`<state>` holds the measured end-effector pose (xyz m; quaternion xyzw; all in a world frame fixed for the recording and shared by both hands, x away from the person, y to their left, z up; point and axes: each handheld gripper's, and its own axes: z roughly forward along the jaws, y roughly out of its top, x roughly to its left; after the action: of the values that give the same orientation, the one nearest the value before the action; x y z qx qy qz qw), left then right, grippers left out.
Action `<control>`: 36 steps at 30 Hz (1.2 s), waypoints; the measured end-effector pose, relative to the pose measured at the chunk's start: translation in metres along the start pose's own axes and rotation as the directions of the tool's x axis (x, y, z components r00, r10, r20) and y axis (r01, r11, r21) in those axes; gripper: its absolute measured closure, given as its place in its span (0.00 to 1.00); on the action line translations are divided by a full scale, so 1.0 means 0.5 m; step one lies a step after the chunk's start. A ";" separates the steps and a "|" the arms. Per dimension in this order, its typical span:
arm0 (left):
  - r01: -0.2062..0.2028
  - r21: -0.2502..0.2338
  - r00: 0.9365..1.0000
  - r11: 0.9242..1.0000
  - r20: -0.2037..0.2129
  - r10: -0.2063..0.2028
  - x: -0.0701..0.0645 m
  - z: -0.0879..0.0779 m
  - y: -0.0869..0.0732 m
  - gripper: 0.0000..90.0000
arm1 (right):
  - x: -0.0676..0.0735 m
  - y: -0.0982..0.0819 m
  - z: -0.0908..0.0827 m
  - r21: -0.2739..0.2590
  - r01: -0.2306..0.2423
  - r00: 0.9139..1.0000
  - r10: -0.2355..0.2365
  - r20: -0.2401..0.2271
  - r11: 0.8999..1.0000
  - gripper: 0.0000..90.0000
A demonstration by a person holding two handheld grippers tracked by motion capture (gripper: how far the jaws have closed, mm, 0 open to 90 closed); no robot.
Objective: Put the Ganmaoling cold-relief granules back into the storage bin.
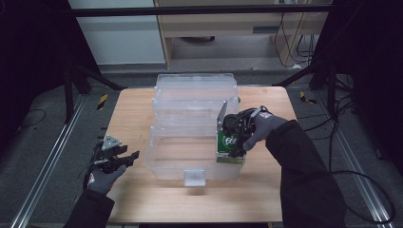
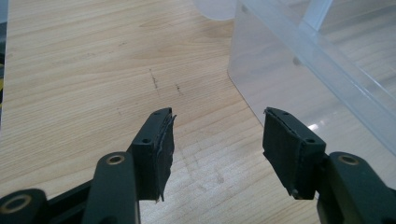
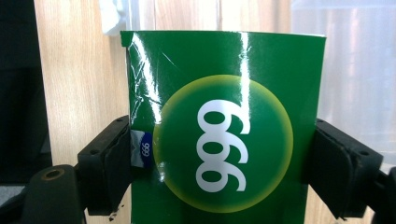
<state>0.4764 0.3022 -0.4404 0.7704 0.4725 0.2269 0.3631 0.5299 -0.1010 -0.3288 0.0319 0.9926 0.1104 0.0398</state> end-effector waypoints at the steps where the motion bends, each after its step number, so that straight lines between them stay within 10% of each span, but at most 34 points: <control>1: -0.002 -0.001 1.000 1.000 -0.001 0.002 -0.001 0.000 0.000 0.47 | 0.000 -0.001 0.004 -0.002 0.001 1.000 -0.001 -0.002 1.000 0.20; 36: -0.006 0.008 1.000 1.000 0.003 0.006 0.000 0.003 -0.002 0.47 | -0.014 0.006 0.023 -0.025 0.043 0.997 -0.044 -0.069 0.999 0.21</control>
<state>0.4769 0.3017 -0.4420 0.7737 0.4704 0.2248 0.3600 0.5378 -0.0960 -0.3387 0.0059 0.9925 0.1222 0.0080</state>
